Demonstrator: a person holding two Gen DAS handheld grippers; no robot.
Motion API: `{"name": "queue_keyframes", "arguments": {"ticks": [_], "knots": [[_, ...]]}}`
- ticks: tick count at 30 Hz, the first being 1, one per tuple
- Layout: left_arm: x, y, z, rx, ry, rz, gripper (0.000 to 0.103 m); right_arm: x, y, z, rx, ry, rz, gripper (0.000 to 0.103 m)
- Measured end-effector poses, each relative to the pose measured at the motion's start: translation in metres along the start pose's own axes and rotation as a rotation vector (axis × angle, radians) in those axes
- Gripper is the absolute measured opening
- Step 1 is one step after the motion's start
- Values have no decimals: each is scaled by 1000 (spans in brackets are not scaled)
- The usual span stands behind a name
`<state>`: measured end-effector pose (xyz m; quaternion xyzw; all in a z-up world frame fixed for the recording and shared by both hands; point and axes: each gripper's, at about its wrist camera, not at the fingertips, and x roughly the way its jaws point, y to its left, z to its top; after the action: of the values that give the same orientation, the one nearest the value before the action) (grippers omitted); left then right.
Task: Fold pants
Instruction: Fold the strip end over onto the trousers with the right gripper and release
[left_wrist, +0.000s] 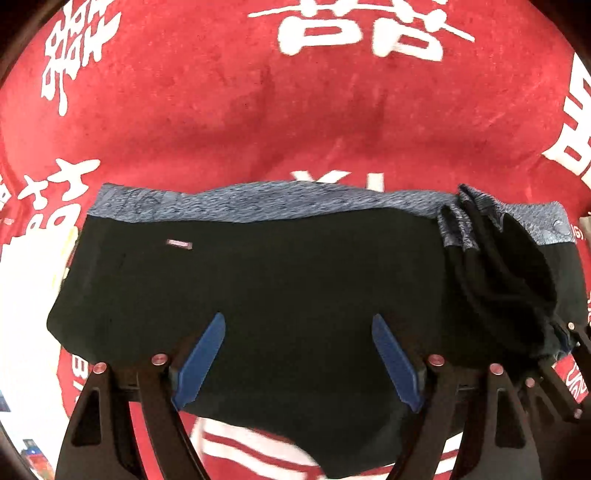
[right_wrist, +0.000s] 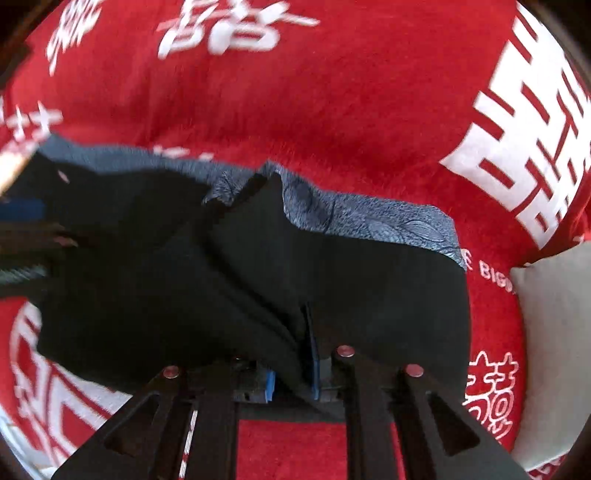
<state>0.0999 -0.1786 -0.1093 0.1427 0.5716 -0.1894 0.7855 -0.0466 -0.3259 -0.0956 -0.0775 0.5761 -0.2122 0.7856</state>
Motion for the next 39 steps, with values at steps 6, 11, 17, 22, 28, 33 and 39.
{"name": "queue_keyframes", "arguments": {"ticks": [6, 11, 17, 22, 28, 33, 39], "knots": [[-7, 17, 2, 5, 8, -33, 83, -5, 23, 3, -67, 19, -48, 37], [-6, 12, 8, 34, 18, -60, 83, -20, 26, 2, -44, 15, 29, 56], [-13, 6, 13, 52, 27, -71, 83, -45, 10, -4, 52, -5, 210, 59], [-20, -9, 7, 55, 47, -92, 83, -70, -21, -24, 190, -13, 357, 59], [-30, -45, 3, 85, 74, -193, 83, -67, -82, -56, 408, 57, 350, 59], [-28, -85, 10, 108, 125, -364, 83, -54, -119, -71, 486, 109, 339, 59], [-15, -116, 18, 145, 132, -375, 83, -51, -138, -82, 502, 111, 350, 59]]}}
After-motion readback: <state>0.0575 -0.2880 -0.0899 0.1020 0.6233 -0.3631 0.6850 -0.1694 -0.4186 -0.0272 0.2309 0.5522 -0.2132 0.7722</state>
